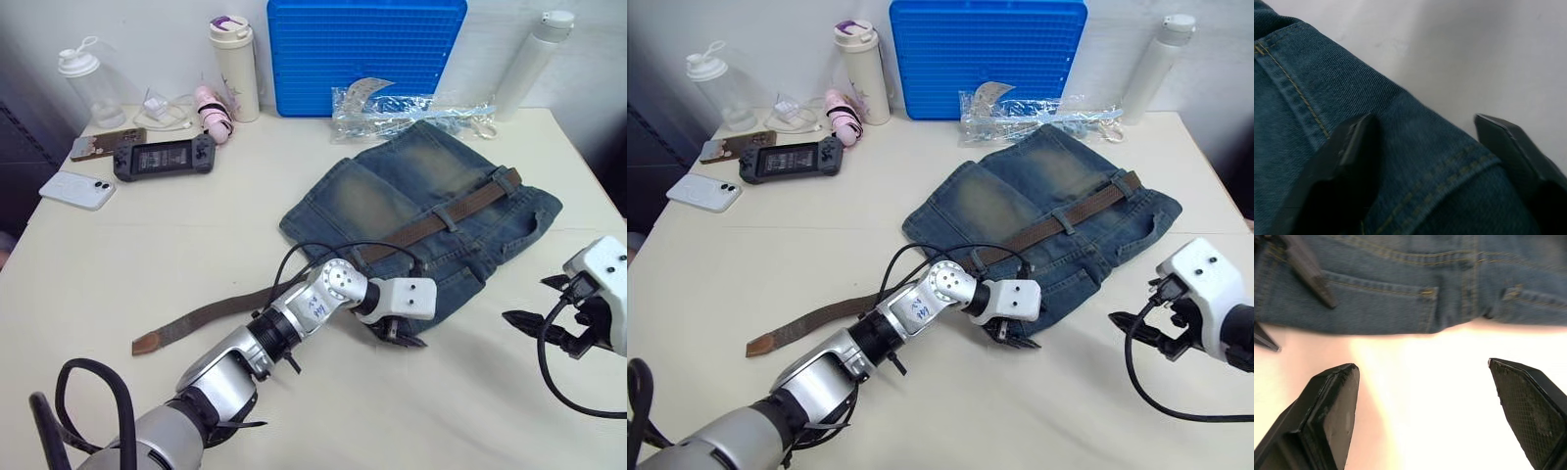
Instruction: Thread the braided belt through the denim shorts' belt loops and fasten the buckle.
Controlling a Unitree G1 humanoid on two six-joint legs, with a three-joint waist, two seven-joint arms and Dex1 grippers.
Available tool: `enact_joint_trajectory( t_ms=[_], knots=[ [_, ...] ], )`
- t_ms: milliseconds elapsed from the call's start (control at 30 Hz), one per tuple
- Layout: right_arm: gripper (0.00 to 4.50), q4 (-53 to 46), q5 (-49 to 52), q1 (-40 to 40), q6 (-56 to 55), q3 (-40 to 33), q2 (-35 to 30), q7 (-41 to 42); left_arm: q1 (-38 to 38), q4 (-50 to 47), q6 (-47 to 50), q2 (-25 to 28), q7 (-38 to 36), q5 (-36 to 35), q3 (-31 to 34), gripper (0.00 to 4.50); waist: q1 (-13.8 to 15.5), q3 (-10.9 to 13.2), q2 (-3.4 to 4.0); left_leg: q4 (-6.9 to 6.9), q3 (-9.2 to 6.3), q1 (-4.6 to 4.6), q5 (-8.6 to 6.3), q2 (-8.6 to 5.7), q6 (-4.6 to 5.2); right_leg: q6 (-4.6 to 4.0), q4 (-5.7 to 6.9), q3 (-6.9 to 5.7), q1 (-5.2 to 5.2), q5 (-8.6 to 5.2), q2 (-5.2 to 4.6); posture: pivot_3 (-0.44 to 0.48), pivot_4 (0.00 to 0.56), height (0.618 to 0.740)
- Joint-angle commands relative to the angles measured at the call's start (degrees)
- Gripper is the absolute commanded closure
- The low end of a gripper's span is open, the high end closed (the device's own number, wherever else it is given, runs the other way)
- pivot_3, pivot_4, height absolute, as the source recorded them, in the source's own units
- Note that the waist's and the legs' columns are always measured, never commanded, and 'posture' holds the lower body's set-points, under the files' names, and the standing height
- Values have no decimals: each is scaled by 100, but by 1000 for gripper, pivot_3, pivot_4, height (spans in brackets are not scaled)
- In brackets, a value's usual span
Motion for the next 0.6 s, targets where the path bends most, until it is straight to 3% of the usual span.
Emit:
enact_joint_trajectory(
  t_ms=[33,167,367,600],
  knots=[
    [0,61,-35,-370,-225,134,-171,-74,-132,289,-632,603,315,734,65,2505,-24,1,-2,1,-1,0,0,0,0,-1,-6,0,2,4,0,0,150,693],
    [0,391,-43,-839,-539,672,-260,-38,256,-268,-885,1581,-434,269,601,4008,-198,0,1,-3,-2,13,3,18,-9,-12,-9,-2,10,7,12,0,150,693],
    [0,846,230,-1667,-841,1525,-116,140,946,-388,-1404,3144,-1554,-693,1762,4043,-334,-6,10,-18,-2,18,5,27,-18,-26,4,-9,-3,0,19,0,150,693],
    [0,1100,425,-2290,-967,2002,483,-60,991,1179,-2036,3895,-2175,-1248,2788,4043,-301,-5,8,-13,-3,15,3,18,-15,-25,10,-9,-4,1,15,0,150,693]
  ],
)
